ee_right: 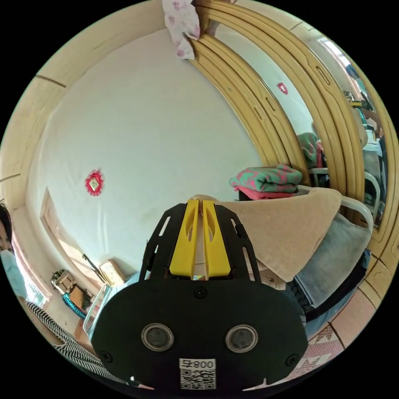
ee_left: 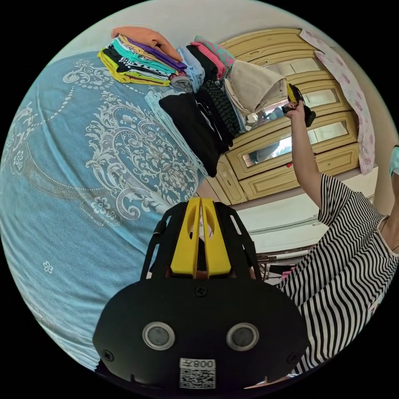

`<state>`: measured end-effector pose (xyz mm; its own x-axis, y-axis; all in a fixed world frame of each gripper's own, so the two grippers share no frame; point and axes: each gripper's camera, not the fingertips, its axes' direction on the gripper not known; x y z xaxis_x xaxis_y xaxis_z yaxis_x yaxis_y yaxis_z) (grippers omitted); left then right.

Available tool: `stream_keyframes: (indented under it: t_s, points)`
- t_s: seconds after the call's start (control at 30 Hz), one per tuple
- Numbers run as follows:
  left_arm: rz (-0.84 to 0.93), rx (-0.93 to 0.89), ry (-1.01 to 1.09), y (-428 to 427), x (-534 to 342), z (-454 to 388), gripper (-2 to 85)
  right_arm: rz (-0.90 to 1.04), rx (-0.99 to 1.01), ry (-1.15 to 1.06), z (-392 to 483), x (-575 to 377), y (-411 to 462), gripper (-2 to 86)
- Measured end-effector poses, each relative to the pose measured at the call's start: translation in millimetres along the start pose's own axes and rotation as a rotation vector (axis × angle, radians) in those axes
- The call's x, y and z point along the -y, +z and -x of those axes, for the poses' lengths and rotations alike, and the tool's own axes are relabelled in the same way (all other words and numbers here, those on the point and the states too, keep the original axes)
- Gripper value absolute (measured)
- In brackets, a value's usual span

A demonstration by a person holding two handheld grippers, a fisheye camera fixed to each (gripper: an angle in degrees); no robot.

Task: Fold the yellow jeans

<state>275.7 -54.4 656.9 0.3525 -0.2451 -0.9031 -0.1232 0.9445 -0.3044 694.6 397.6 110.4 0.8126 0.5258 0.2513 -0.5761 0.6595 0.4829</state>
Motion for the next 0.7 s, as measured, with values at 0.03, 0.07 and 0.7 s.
stream_keyframes:
  t_s: [0.03, 0.07, 0.7]
  points:
    - [-0.018, 0.004, 0.01, -15, -9, -12, 0.2, -0.009, 0.059, -0.02, 17, 3, -4, 0.1]
    - [-0.039, 0.011, 0.021, -31, -19, -24, 0.2, -0.015, 0.116, -0.041, 34, 6, -7, 0.1]
    - [-0.557, 0.212, 0.005, -343, -274, -175, 3.1, 0.223, 0.786, -0.136, 277, -70, 18, 0.2]
